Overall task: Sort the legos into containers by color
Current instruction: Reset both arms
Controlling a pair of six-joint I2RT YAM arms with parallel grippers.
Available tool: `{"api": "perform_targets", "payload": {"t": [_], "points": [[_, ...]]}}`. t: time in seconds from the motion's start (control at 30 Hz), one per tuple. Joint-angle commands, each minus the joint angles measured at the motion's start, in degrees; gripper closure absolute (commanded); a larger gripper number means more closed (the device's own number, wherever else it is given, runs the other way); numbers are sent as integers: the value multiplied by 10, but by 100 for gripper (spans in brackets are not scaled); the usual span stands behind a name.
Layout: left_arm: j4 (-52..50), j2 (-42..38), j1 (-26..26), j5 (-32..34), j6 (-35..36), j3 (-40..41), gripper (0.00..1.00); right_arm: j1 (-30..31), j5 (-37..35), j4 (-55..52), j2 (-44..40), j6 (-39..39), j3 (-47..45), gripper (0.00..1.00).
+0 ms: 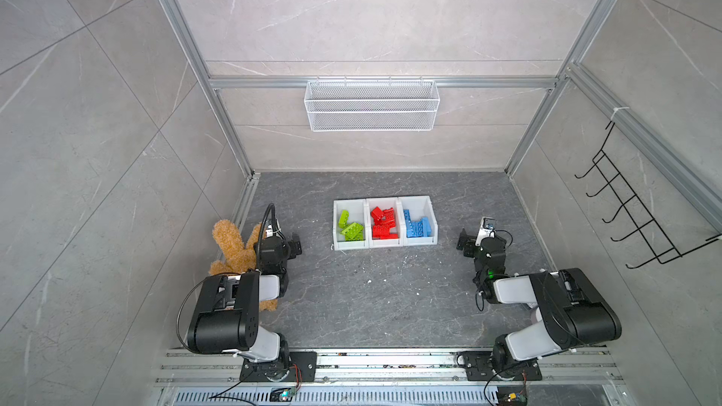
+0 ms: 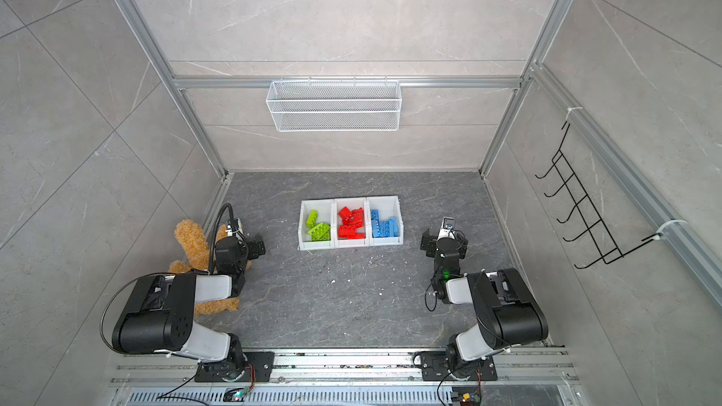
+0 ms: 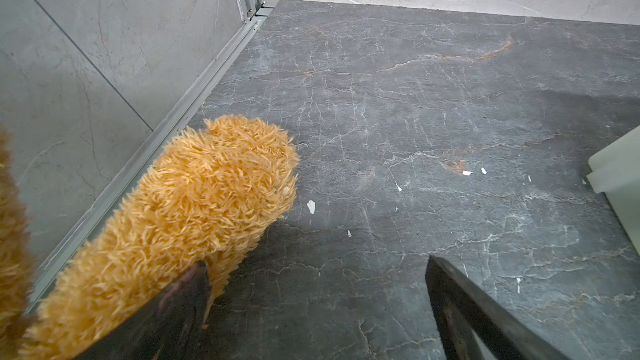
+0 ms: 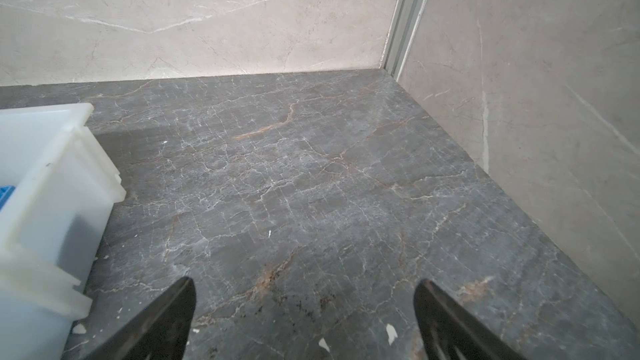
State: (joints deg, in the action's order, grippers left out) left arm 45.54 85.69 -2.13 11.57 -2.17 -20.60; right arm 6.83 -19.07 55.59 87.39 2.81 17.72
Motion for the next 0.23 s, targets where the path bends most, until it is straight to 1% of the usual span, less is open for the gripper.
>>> {"api": "perform_targets", "payload": {"t": [0.0,0.2], "points": [[34,1,-2,-8,-5,4,0,-1,12,5,4,6,11,0],[35,1,-2,-8,-5,5,0,-2,12,7,2,6,7,0]]}}
